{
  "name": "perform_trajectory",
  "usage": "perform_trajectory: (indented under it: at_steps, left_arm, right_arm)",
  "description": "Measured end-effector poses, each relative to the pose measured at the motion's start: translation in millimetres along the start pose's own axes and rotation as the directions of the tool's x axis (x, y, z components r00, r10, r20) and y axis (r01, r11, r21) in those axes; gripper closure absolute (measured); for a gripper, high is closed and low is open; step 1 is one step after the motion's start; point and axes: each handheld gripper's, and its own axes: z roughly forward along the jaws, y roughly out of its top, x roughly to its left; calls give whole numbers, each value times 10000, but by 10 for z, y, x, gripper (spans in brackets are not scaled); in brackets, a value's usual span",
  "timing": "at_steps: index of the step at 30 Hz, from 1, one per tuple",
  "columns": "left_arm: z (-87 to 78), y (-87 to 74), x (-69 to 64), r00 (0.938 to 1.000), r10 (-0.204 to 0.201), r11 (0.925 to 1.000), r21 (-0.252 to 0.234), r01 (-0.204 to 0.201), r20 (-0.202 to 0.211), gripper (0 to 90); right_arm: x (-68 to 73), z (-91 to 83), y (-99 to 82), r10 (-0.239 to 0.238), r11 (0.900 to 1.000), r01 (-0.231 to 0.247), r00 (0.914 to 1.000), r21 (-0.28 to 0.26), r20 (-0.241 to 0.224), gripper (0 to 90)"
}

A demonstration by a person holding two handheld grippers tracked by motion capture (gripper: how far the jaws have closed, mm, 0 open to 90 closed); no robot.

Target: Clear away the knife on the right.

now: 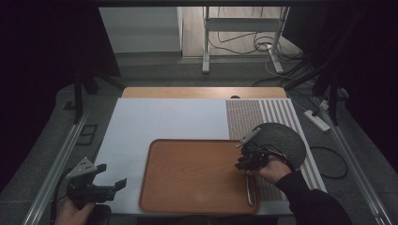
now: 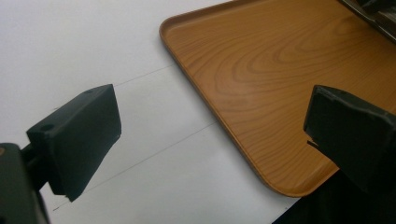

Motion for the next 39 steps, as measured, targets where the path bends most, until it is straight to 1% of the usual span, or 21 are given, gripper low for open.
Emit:
perform_trajectory:
  at_steps: [4, 5, 8, 11, 15, 16, 18, 21, 22, 24, 26, 28, 29, 30, 31, 33, 38, 39]
  left_arm:
    - [-1, -1, 1, 10000, -24, 10000, -8, 24, -1, 41]
    - [-1, -1, 1, 10000, -24, 10000, -6, 24, 2, 41]
    - [-1, 0, 1, 10000, -14, 10000, 0, 14, -1, 41]
    - [0, 0, 1, 10000, -4, 10000, 0, 4, 4, 41]
    - [-1, -2, 2, 10000, -28, 10000, -12, 28, 7, 41]
    - [-1, -1, 2, 10000, -24, 10000, -12, 24, 7, 41]
    - [0, 0, 1, 10000, -9, 10000, 5, 9, -1, 41]
    - [-1, -1, 1, 10000, -12, 10000, -1, 12, 0, 41]
    - [-1, -2, 2, 10000, -26, 10000, -11, 26, 8, 41]
    - [-1, -2, 2, 10000, -25, 10000, -11, 25, 9, 41]
    - [-1, -1, 1, 10000, -5, 10000, 6, 5, -3, 41]
    - [0, 0, 1, 10000, -1, 10000, 15, 1, 5, 41]
    - [0, 0, 2, 10000, -22, 10000, 19, 22, 0, 41]
    - [1, 0, 2, 10000, -34, 10000, 13, 34, 0, 41]
    - [1, 0, 2, 10000, -43, 10000, 6, 43, 6, 41]
    - [2, 0, 3, 10000, -50, 10000, 15, 50, 10, 41]
    - [2, 0, 8, 10000, -75, 10000, 18, 75, 40, 41]
    - [2, 0, 8, 10000, -84, 10000, 18, 84, 44, 41]
  right_arm:
    - [2, -58, -14, 202, 9994, -200, 9998, -283, 76, 599]
    - [0, -74, -23, 302, 9987, -299, 9995, -408, 56, 577]
    - [-7, -102, -52, 438, 9977, -438, 9990, -516, -2, 517]
    - [-13, -135, -87, 607, 9959, -608, 9981, -671, -43, 444]
    - [-23, -201, -149, 807, 9911, -804, 9967, -1060, -13, 315]
    - [-27, -216, -168, 875, 9896, -867, 9962, -1146, 22, 280]
    - [-29, -244, -209, 1059, 9883, -1032, 9942, -1123, 181, 215]
    - [-24, -290, -284, 1228, 9869, -1185, 9919, -1095, 331, 188]
    - [-21, -309, -313, 1309, 9852, -1256, 9906, -1164, 390, 172]
    - [-17, -355, -374, 1398, 9809, -1306, 9886, -1442, 558, 110]
    - [-19, -414, -449, 1620, 9734, -1448, 9830, -1778, 869, 81]
    - [-20, -458, -523, 1970, 9634, -1719, 9744, -2057, 1081, 10]
    - [-22, -477, -554, 2064, 9601, -1791, 9721, -2150, 1119, 10]
    - [-24, -511, -605, 2234, 9543, -1911, 9668, -2297, 1238, 1]
    - [-27, -528, -636, 2337, 9502, -1985, 9638, -2402, 1280, 0]
    - [-33, -589, -725, 2689, 9360, -2280, 9548, -2682, 1270, 0]
    - [-23, -722, -919, 3270, 9078, -2688, 9343, -3221, 1421, 0]
    - [-19, -747, -957, 3320, 9027, -2713, 9329, -3339, 1397, 0]
